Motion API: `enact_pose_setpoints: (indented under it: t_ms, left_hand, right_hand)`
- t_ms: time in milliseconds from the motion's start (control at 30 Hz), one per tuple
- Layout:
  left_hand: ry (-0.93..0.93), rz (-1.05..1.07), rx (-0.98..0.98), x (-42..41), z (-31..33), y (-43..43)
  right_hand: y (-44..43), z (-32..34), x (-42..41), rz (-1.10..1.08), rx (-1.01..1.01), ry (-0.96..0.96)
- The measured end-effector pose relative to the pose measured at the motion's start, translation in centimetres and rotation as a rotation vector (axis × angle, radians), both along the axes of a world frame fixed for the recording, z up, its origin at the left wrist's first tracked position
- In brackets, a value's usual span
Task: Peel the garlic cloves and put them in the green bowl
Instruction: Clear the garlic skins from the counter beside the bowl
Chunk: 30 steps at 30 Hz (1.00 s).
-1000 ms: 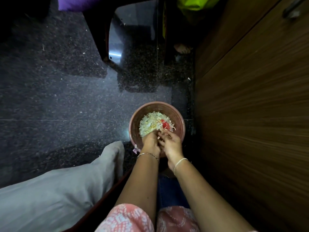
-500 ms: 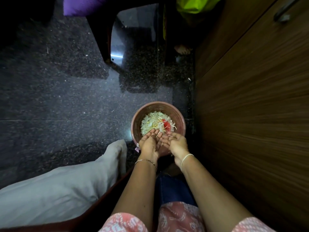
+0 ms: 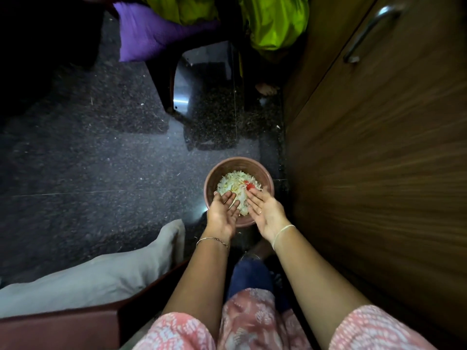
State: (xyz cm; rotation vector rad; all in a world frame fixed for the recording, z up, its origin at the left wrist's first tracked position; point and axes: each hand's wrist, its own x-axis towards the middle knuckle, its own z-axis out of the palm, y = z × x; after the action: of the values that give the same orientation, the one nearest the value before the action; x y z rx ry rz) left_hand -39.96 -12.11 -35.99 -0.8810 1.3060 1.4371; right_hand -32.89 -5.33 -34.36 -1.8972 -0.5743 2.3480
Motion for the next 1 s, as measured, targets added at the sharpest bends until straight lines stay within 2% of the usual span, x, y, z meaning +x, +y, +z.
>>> enact_pose_setpoints:
  t_ms: [67, 333, 500, 700, 833, 1000]
  left_hand:
    - [0.003, 0.004, 0.010, 0.3, 2.0, -0.1]
    - [0.075, 0.129, 0.137, 3.7, 14.2, 0.0]
    - [0.140, 0.158, 0.306, 7.4, 25.5, 0.5]
    - [0.196, -0.032, 0.480, 13.3, 35.4, 2.0]
    - [0.173, -0.210, 0.589, 16.6, 38.0, 3.1]
    - [0.071, -0.561, 0.701, 20.4, 39.6, 3.6]
  right_hand:
    - [0.0, 1.6, 0.6, -0.069, -0.067, 0.036]
    - [-1.0, 13.3, 2.9, -0.415, -0.059, 0.090]
    - [-1.6, 23.8, 5.6, -0.599, -0.023, 0.310]
    - [-1.4, 33.7, 12.9, -0.709, 0.110, 0.491]
    - [-1.4, 36.9, 17.1, -0.836, 0.210, 0.544]
    - [-2.8, 38.8, 22.5, -1.038, 0.332, 0.547]
